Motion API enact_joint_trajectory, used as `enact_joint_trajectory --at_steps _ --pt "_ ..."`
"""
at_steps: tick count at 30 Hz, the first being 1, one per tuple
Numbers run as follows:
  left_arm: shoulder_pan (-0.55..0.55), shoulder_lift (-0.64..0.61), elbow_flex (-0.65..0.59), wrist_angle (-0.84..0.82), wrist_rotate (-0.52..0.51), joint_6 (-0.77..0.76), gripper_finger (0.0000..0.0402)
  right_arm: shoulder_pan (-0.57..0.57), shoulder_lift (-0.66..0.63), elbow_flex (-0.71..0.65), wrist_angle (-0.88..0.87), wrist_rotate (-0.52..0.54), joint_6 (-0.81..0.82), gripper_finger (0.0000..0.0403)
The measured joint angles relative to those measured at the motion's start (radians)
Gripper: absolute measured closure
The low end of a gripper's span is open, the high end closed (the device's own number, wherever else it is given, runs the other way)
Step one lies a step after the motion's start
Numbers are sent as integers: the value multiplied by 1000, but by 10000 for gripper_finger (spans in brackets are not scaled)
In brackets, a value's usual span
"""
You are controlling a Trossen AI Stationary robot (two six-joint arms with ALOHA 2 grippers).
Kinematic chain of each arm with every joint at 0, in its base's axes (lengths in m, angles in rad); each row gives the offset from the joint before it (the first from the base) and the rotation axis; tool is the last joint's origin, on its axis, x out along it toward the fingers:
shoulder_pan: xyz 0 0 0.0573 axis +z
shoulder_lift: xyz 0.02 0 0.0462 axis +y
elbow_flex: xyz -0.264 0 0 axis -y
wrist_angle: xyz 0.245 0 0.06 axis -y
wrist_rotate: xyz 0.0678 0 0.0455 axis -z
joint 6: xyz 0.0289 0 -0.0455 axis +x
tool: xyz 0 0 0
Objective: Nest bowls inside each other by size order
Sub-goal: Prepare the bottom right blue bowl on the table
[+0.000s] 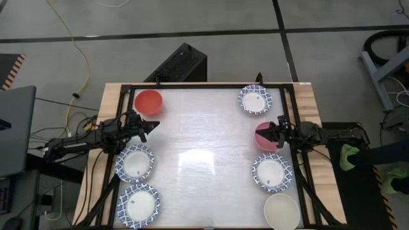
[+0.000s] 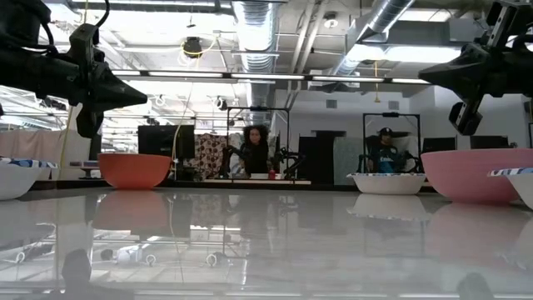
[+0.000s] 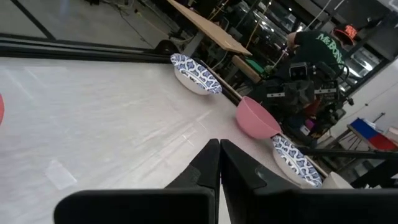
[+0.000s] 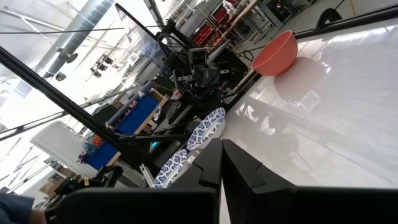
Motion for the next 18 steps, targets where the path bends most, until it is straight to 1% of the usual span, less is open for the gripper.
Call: enact_joint_trajectory --at_steps 6,12,18 --pt "0 0 0 11 -33 -13 402 0 0 0 0 0 0 369" --pt "0 0 -1 26 -32 -117 401 0 0 0 0 0 0 369" --pt "0 0 -1 23 -46 -161 401 0 0 0 0 0 0 369"
